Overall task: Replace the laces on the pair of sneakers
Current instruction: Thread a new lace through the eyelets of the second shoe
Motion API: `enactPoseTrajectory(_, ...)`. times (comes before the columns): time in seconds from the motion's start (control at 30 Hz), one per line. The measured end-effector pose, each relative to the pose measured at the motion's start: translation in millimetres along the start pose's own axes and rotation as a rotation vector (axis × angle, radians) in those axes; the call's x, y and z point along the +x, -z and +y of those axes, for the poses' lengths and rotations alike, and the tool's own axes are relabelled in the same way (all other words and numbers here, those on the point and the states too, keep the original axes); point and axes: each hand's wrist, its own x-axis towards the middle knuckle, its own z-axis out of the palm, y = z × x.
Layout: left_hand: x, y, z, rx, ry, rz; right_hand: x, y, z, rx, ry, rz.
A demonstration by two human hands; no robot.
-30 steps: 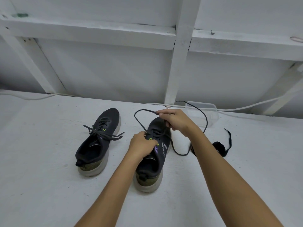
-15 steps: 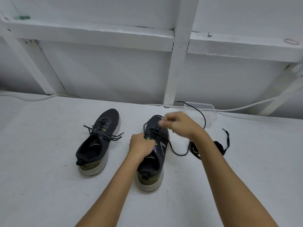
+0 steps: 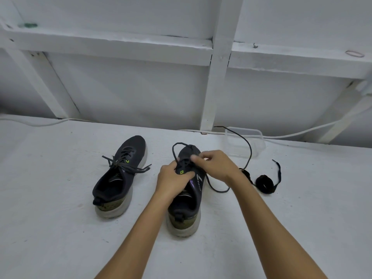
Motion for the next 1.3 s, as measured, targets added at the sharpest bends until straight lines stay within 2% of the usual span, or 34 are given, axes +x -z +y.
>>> enactPoseTrajectory(0.1, 1, 3, 1, 0.046, 0.025, -0.04, 7, -6, 0, 0.117, 0.056, 0.227)
enactPoseTrajectory(0.17, 1, 4, 2, 0.052, 0.028, -0.084, 8, -2, -3, 0.264, 0.029, 0.233)
enactPoseTrajectory(0.23, 2, 3, 1, 0.055, 0.03, -0.118, 7, 3, -4, 0.356, -0.074, 0.16)
enactPoseTrajectory(0.37, 5, -2, -6, 0.064, 0.037, -0.106, 8, -7, 5, 0.105, -0.08, 0.031)
enactPoseTrajectory(0.6, 6, -4, -9, 0.109, 0.004, -0.067, 18, -36, 1, -0.112, -0.1, 0.239)
enactPoseTrajectory(0.7, 6, -3, -10, 0.112, 0.012, -0.058, 16, -41, -2, -0.184, -0.096, 0.273)
enactPoseTrajectory(0.9, 8, -7, -11, 0.134, 0.027, -0.014, 7, -30, -13, 0.196, 0.107, 0.205)
enactPoseTrajectory(1.03, 9, -7, -15, 0.091, 0.047, -0.037, 10, 3, -28, 0.646, 0.085, 0.46)
enactPoseTrajectory(1.1, 13, -6, -19, 0.094, 0.053, -0.041, 8, 27, -34, 0.653, 0.092, 0.508)
enactPoseTrajectory(1.2, 16, -8, -21, 0.098, 0.06, -0.035, 3, 39, -36, 0.561, 0.149, 0.464)
enactPoseTrajectory(1.3, 15, -9, -20, 0.102, 0.057, -0.033, 3, 37, -37, 0.53, 0.13, 0.457)
